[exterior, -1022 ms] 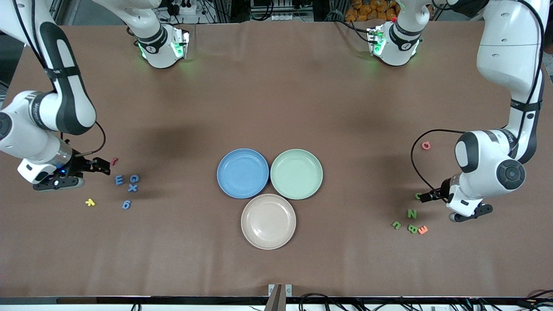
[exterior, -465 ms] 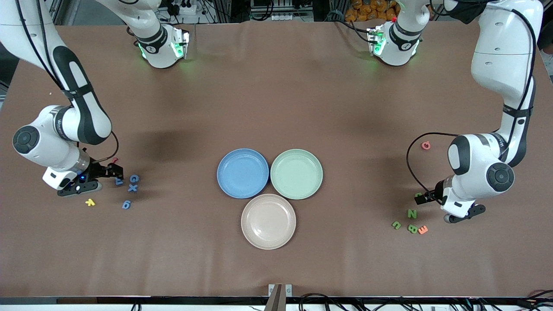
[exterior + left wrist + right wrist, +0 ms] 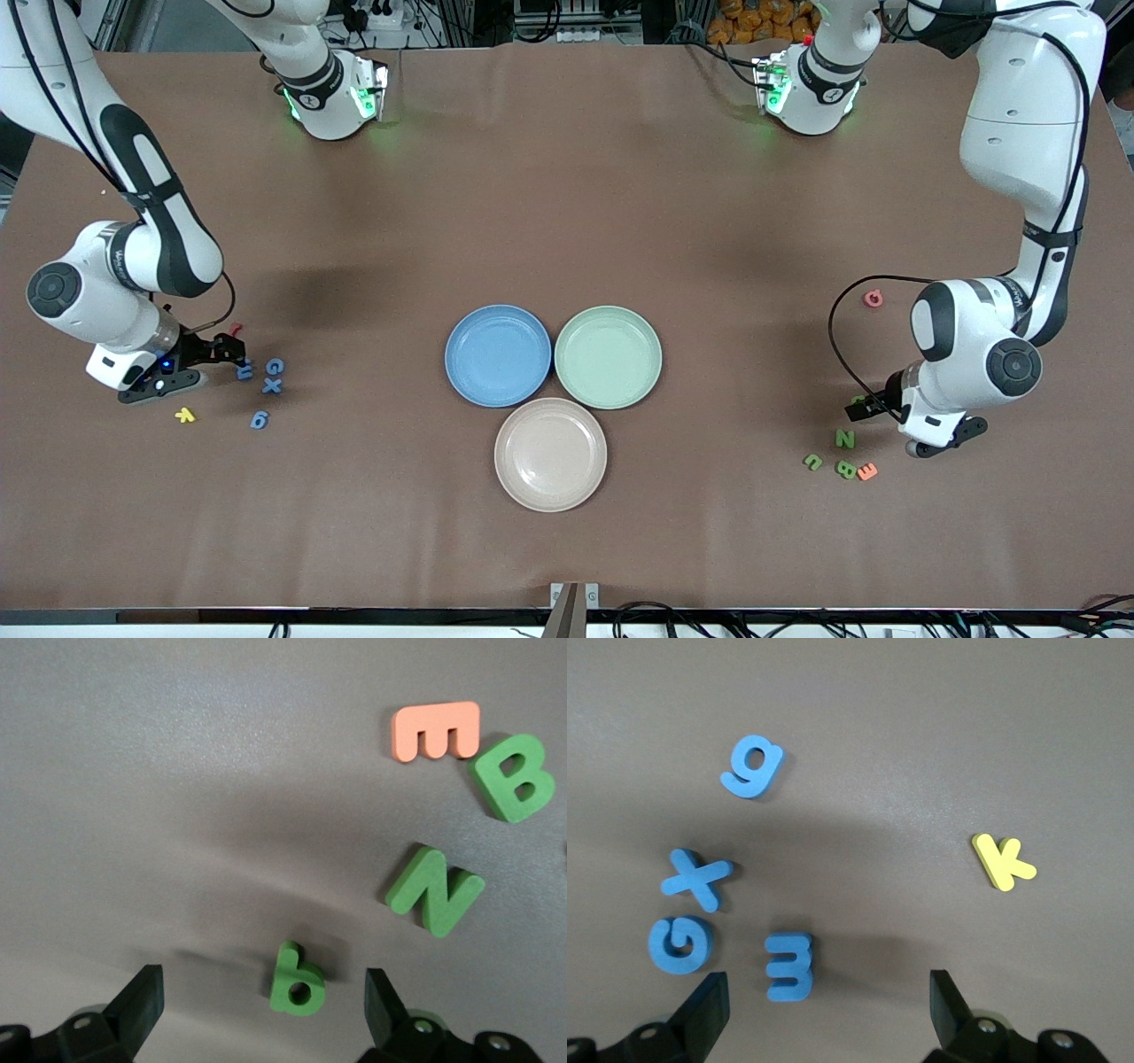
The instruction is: Sort letters by color into matching plates
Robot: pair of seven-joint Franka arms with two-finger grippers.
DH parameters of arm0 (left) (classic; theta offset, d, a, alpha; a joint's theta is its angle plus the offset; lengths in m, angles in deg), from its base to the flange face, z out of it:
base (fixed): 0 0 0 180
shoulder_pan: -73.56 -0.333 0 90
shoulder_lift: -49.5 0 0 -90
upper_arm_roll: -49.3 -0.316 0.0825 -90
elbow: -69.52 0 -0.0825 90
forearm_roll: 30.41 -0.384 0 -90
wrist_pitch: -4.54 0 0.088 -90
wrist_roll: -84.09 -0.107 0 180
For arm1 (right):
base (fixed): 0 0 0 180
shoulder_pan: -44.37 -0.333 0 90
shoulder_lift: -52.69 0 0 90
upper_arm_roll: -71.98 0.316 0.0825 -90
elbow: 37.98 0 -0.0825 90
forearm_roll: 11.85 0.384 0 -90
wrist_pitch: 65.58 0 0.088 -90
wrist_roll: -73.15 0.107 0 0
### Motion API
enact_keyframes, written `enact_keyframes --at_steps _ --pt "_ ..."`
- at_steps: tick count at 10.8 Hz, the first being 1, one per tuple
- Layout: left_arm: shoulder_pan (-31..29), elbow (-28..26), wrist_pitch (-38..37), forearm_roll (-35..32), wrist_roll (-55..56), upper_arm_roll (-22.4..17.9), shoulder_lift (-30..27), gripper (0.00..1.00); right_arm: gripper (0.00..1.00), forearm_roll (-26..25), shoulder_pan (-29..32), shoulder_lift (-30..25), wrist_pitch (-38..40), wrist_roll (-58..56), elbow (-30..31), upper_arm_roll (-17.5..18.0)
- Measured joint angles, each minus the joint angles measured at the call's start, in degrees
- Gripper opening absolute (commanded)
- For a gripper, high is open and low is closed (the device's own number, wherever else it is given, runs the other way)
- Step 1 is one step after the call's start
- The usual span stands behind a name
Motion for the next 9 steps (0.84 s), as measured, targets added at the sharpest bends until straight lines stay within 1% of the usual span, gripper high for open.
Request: enact_keyframes --at_steps 4,6,7,8,9 --pt "0.45 0.0 0.39 0.0 0.6 0.1 0.62 1.0 1.0 -0.58 0.22 1.96 -1.64 -0.07 0.01 0.24" --pt "0.53 -0.01 0.84 0.0 0.61 0.11 1.06 1.0 0.99 -0.59 0.22 2.63 -4.16 -0.07 0.92 0.33" --pt "0.57 -0.01 1.0 0.0 0.61 0.12 1.27 0.71 0.97 -0.6 0.22 2.92 -5.35 -0.07 1.68 0.33" --pt "0.59 -0.01 1.11 0.0 0.61 0.12 1.42 0.06 0.93 -0.63 0.22 3.19 -5.83 -0.07 2.04 0.36" --pt "0.59 0.01 1.36 0.0 0.61 0.15 1.45 0.0 0.83 -0.65 0.22 3.36 -5.95 -0.08 2.08 0.41"
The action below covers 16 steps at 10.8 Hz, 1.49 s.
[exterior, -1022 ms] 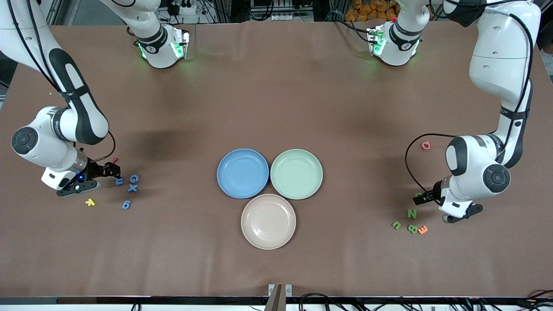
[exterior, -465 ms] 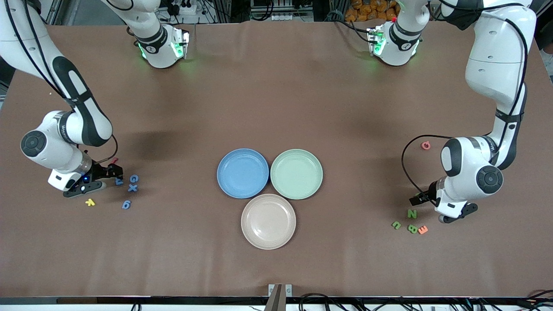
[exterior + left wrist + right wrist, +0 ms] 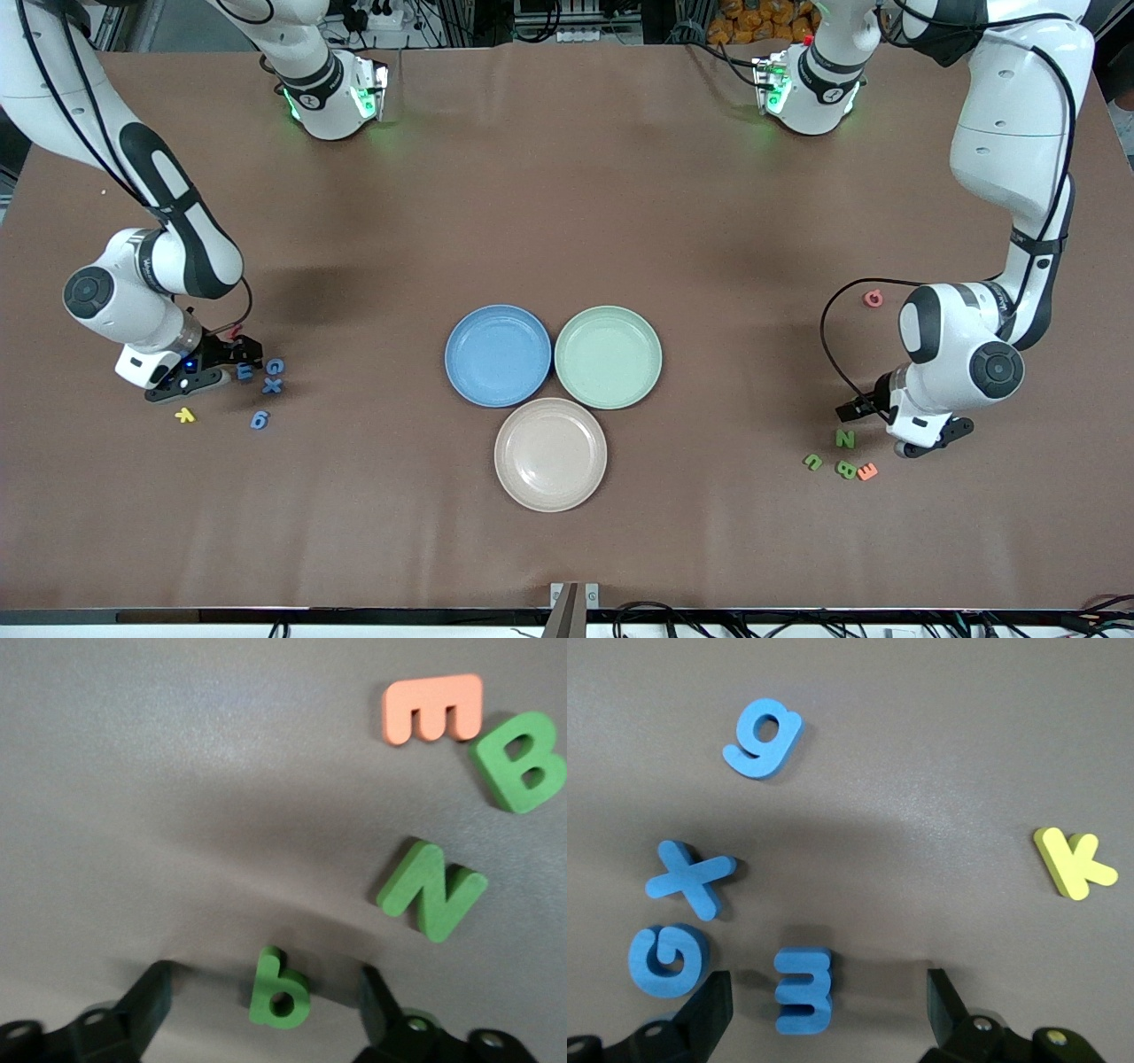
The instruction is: Sort letters by color into matching plates
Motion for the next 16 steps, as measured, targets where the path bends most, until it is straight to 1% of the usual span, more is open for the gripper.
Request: enact_keyframes --at_steps 1,3,5,8,11,13,16 --pt "0.06 0.18 0.13 0.0 0.0 0.04 -0.1 0.0 0.76 0.0 0.0 0.02 -0.01 0.0 0.05 0.03" --pt "0.04 0.23 0.13 0.0 0.0 -0.05 -0.34 0.0 0.57 -0.01 0.0 0.01 -0.01 0.0 0.34 0.04" --pt "-0.02 0.25 0.14 0.0 0.0 -0.08 -0.47 0.0 0.45 -0.01 0.01 -0.38 -0.15 0.0 0.57 0.07" --pt "-0.03 0.25 0.14 0.0 0.0 -0.08 -0.48 0.0 0.39 -0.01 0.01 -0.69 -0.13 -0.01 0.74 0.21" --pt "-0.02 0.28 0.14 0.0 0.31 -0.07 -0.52 0.0 0.26 -0.02 0.01 -0.82 -0.09 0.0 0.84 0.34" --pt "0.34 0.53 0.2 0.0 0.86 0.06 -0.84 0.0 0.24 -0.02 0.01 -0.9 -0.09 0.0 0.9 0.47" --pt "1.32 0.83 0.26 0.0 1.38 0.11 -1.49 0.0 0.23 -0.02 0.01 -0.99 -0.03 0.0 0.95 0.5"
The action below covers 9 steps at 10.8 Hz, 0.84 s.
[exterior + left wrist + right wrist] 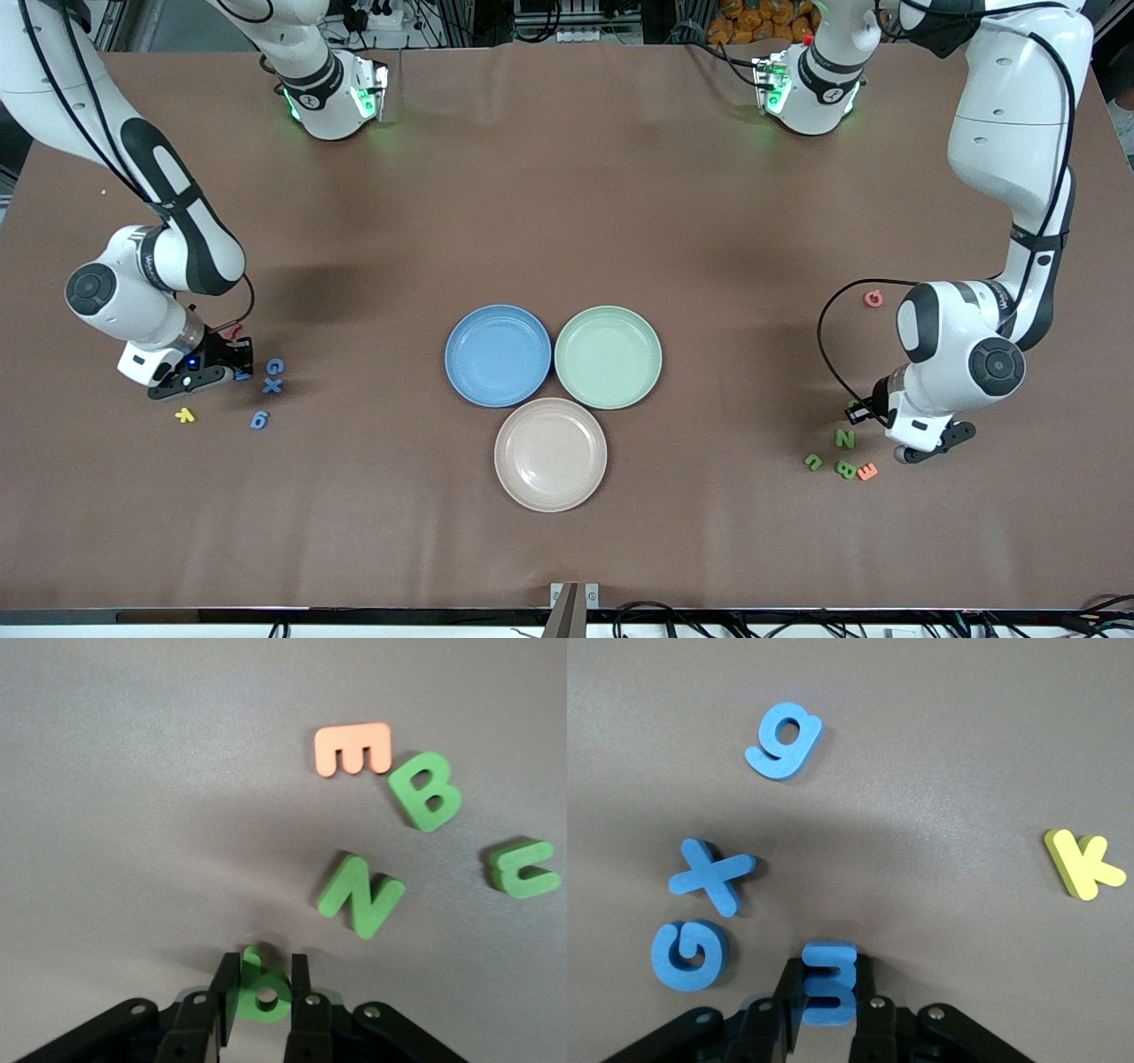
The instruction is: Sort letters by color into matching plates
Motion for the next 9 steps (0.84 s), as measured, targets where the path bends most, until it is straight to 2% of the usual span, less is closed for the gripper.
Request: enact_keyframes --at_steps 3,6,9 --pt "0.88 0.04 -0.07 0.0 1.52 0.06 -1.07 0.0 0.23 0.0 0.24 -0.29 0.96 0.0 -0.63 -0.09" --pt "4.15 0.04 -0.48 0.0 7.07 0.15 -1.58 0.0 0.23 0.03 0.32 -2.16 6.46 0.53 -2.61 0.06" --pt "7.48 0.06 -0.48 0.0 13.89 0.18 -1.95 0.0 0.21 0.06 -0.93 -4.08 9.2 10.38 -3.77 2.73"
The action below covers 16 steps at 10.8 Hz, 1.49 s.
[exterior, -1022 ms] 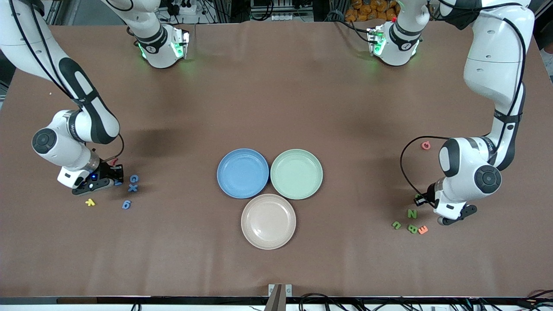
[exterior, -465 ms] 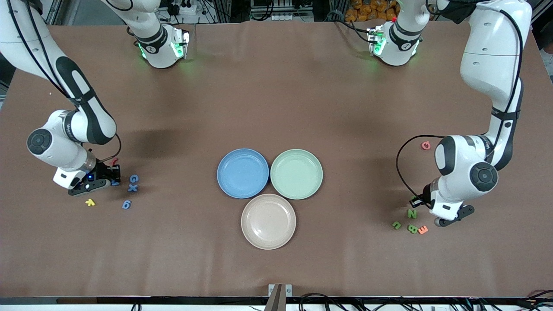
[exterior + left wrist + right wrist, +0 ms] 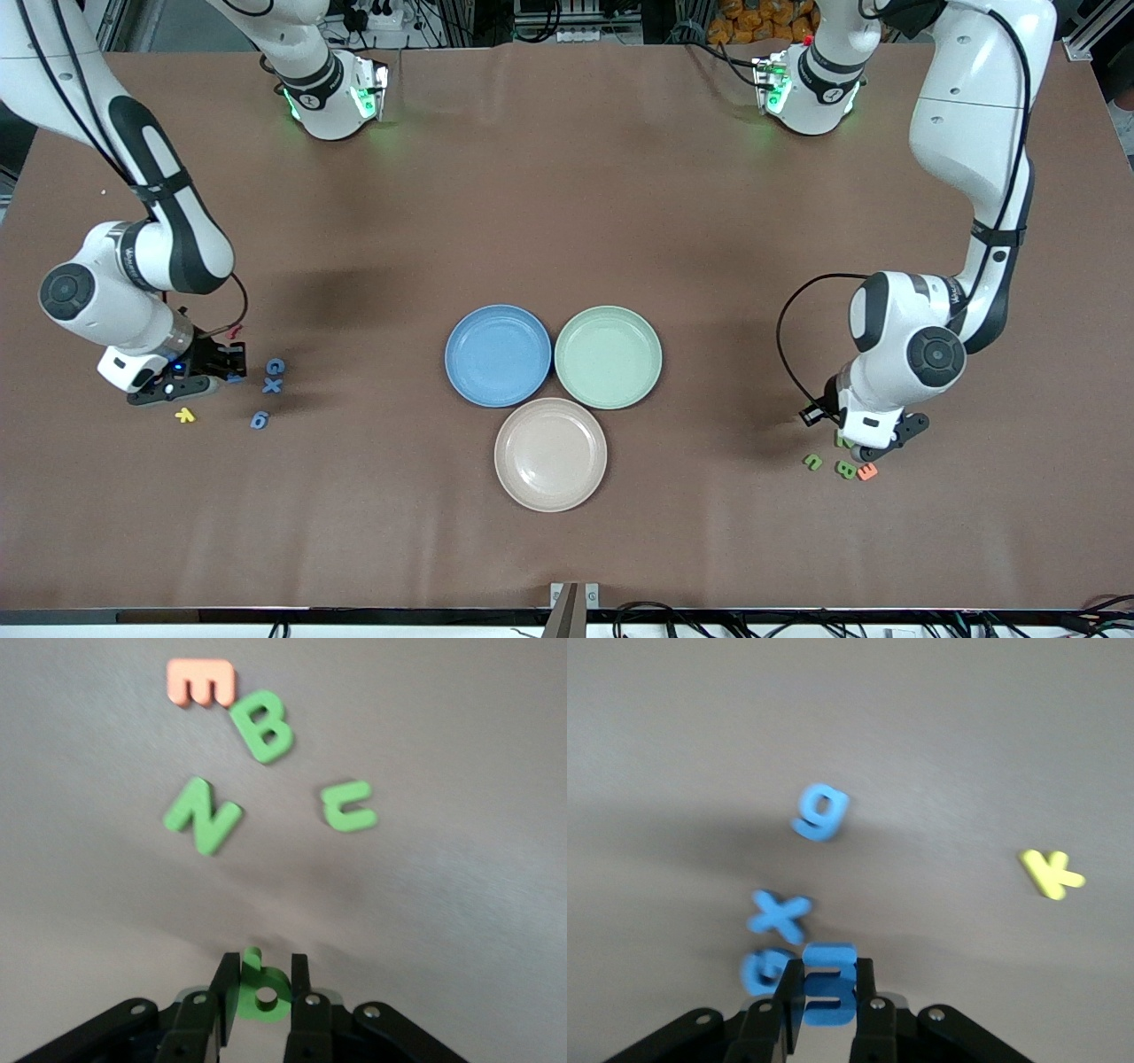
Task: Sort letters by color into matching plates
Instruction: 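Drop the m on the blue plate while the left gripper drops b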
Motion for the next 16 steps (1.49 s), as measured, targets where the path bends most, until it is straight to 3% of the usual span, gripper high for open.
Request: enact_keyframes --at_steps 4,7,10,16 --pt "2.72 1.04 0.01 0.01 12.95 2.94 -1.54 0.0 0.21 0.09 -10.28 -0.69 5.13 17.06 -4.18 0.48" --pt "3.07 1.89 0.01 0.01 21.33 7.28 -2.53 0.0 0.21 4.94 -16.87 -0.67 7.01 22.83 -7.3 0.5" --pt "3.26 2.65 0.02 0.01 26.79 10.29 -2.72 0.0 0.21 5.76 -24.19 -0.25 7.25 31.35 -8.47 -0.25" --pt "12.09 3.48 -0.07 0.0 38.19 11.05 -2.44 0.0 0.22 5.82 -35.54 7.61 7.24 45.01 -17.61 -0.8"
